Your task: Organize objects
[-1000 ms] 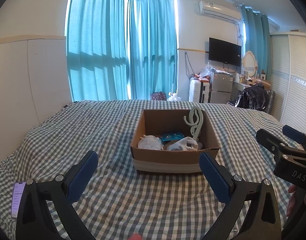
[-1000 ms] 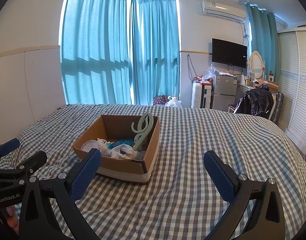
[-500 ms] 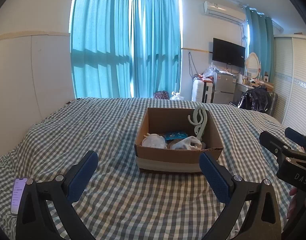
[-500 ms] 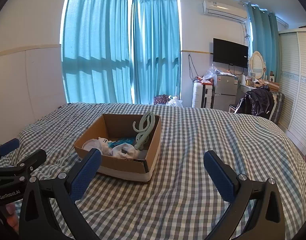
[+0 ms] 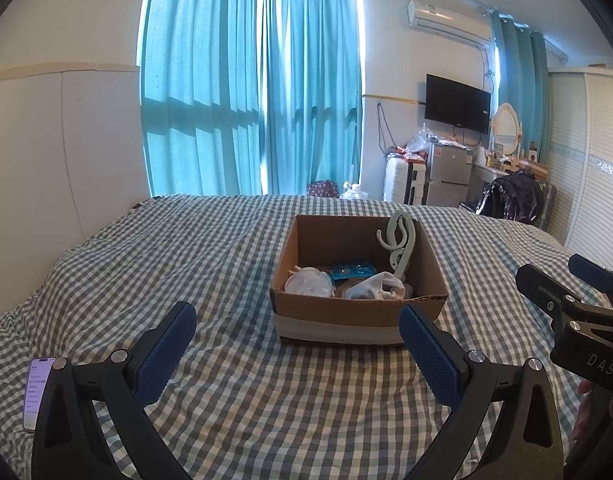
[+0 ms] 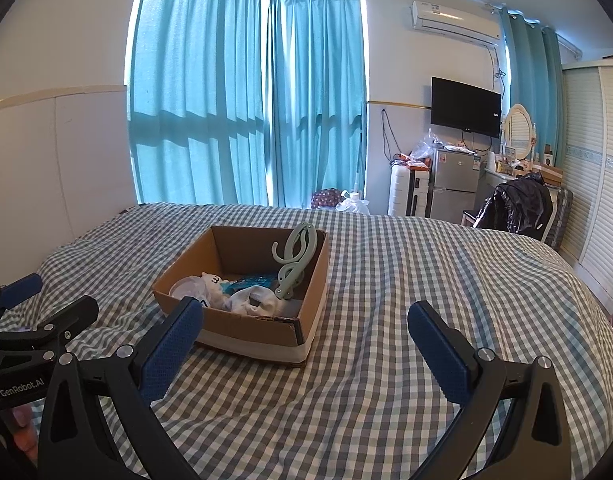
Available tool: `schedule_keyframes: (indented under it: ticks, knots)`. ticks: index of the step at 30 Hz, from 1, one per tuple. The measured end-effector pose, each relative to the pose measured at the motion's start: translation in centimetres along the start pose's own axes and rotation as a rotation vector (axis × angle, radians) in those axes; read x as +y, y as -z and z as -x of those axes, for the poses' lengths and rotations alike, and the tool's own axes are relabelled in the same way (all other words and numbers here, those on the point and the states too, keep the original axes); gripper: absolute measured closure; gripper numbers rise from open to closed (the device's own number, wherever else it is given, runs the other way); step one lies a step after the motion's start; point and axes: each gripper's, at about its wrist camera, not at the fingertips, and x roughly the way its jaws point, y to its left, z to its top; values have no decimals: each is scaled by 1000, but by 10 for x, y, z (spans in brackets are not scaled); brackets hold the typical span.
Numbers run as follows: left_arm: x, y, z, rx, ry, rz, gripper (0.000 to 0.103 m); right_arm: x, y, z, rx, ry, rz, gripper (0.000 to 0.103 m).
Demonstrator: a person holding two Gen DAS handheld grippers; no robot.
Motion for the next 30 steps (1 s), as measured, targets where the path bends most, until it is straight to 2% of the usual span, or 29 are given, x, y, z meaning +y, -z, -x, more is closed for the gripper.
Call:
schedule_keyframes:
  ticks: [30]
  knots:
    - [-1,4,-3,8,0,-13,0,6,1,-1,8,-10,6,0]
